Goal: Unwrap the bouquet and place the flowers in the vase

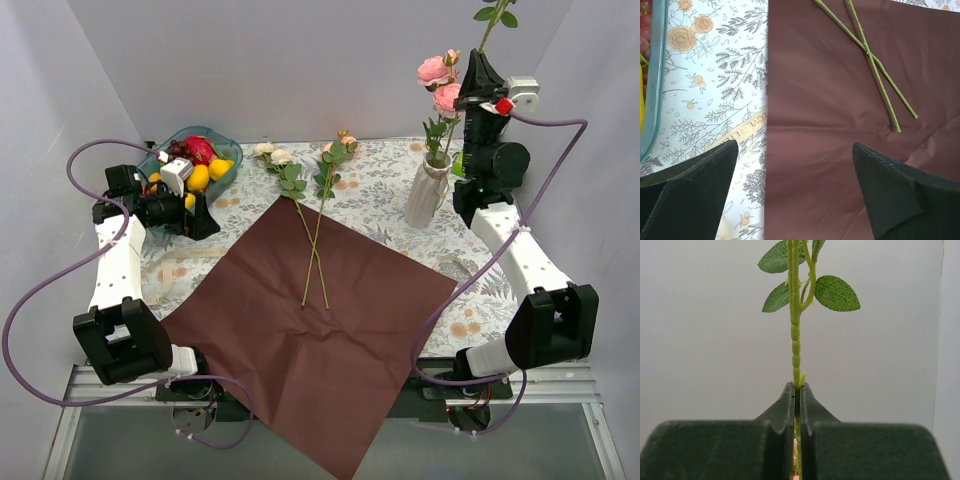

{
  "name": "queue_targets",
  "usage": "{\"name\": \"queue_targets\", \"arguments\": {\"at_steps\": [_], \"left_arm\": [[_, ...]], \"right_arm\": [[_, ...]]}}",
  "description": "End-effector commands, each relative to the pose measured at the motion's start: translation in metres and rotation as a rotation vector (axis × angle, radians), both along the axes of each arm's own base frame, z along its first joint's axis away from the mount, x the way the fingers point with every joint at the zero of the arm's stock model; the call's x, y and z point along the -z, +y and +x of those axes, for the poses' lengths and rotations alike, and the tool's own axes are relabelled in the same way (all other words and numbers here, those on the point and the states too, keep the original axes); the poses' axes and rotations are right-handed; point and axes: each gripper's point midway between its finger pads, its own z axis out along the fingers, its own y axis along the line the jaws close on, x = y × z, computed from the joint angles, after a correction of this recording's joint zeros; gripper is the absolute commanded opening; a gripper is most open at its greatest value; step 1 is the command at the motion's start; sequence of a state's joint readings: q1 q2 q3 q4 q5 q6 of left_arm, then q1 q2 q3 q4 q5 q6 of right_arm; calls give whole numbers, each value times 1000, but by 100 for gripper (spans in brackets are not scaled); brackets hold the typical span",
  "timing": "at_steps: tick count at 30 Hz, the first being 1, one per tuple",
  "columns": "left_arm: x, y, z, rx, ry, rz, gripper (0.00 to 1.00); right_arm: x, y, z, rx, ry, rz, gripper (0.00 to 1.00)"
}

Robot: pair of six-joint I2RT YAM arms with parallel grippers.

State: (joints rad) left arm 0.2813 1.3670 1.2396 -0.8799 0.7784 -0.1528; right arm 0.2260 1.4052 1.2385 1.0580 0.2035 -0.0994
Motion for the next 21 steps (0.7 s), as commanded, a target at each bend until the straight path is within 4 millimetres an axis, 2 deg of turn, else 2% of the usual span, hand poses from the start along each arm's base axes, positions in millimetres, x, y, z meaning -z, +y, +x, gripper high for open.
{"name": "queue_targets", "arguments": {"at_steps": [1,11,12,14,15,17,18,19,20,21], "left_arm": [[-10,-1,5,21,-33,7,98],[-11,-1,5,22,-38,7,98],[-10,-1,5,19,-34,6,98],[-11,-2,4,19,-34,2,98],[-10,-2,4,19,-34,0,98],[-12,-3,4,18,-40,-4,98],[-11,-3,3,16,-36,-7,98],[-11,-4,3,16,-38,-11,98],[-11,-5,2,17,-38,-15,98],[-12,-5,2,16,-38,-17,98]], "right_arm": [[-40,-2,-19,-38,-154,44,1],[-2,0,-4,-37,-62,41,1],[8,0,5,-30,2,37,1],[9,-1,7,-27,42,37,1],[18,0,14,-25,107,30,1],[23,0,18,-19,161,25,3],[31,-3,21,4,200,17,19],[33,-4,21,12,215,13,29],[35,-6,20,25,225,12,47],[39,-10,18,43,241,15,55]]}}
